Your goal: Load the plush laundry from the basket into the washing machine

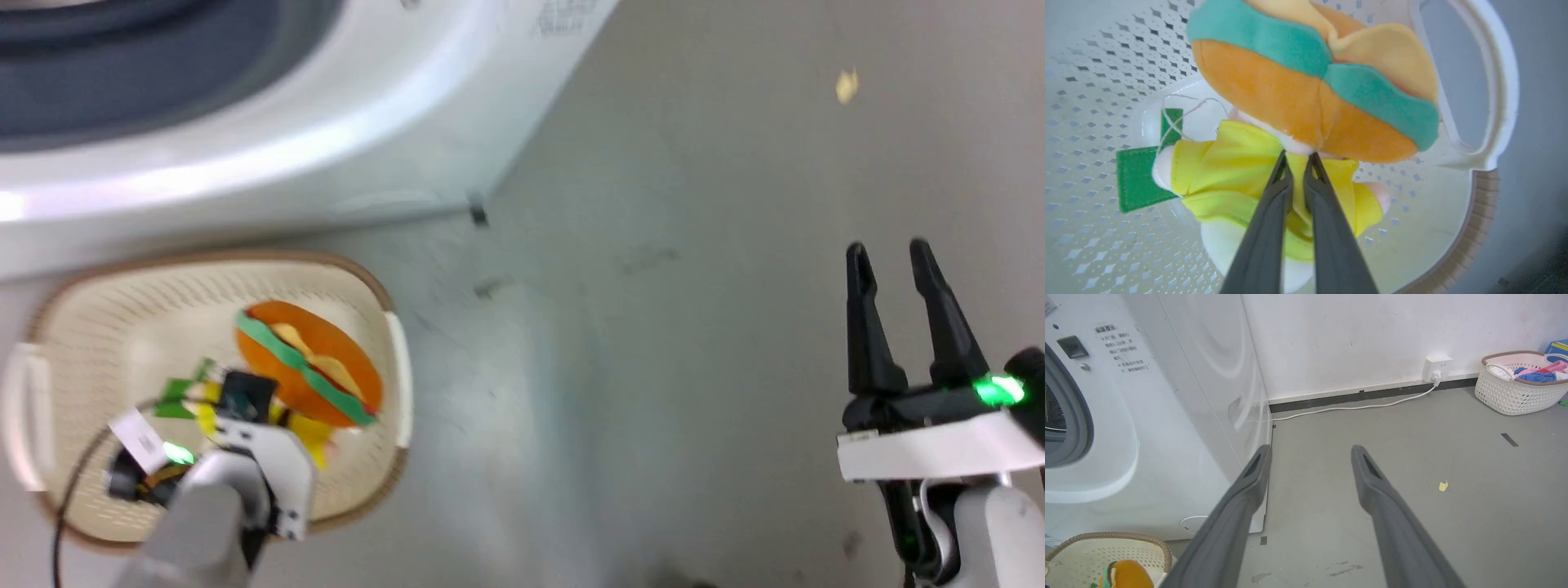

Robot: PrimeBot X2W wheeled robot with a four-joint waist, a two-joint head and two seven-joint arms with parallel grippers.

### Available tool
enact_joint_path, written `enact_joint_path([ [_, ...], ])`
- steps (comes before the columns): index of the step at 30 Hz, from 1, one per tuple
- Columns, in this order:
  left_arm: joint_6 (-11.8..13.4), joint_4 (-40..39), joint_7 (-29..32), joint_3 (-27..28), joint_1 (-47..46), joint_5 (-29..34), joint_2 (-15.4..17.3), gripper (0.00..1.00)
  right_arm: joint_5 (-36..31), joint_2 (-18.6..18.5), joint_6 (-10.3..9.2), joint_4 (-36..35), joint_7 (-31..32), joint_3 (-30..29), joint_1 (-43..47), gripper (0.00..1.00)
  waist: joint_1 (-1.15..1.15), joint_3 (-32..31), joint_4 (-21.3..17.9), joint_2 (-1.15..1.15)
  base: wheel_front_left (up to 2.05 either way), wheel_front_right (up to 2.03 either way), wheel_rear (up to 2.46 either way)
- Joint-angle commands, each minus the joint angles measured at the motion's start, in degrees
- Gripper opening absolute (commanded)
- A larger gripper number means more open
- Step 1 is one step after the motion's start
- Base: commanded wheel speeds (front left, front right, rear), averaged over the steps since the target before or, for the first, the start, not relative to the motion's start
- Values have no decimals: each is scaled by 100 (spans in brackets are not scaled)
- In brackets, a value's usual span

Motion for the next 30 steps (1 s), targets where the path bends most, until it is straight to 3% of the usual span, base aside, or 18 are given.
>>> enact_joint_path([
  [1,-18,-5,-132,29,138,-61,-48,0,-67,2,-5,2,-26,-36,91,100,0,-819,509,0,0,0,0],
  [8,6,-560,-489,272,819,-353,-295,0,-356,2,-5,-40,-26,-127,453,100,0,-1636,916,0,0,0,0],
  [19,423,-3617,-497,1068,2327,-289,-500,0,-464,2,-5,-55,-26,-166,832,100,0,-2196,1436,0,0,0,0],
  [30,592,-6140,-498,1834,2801,301,-749,0,-480,2,-5,-158,-26,-51,771,100,0,-1993,1456,0,0,0,0],
])
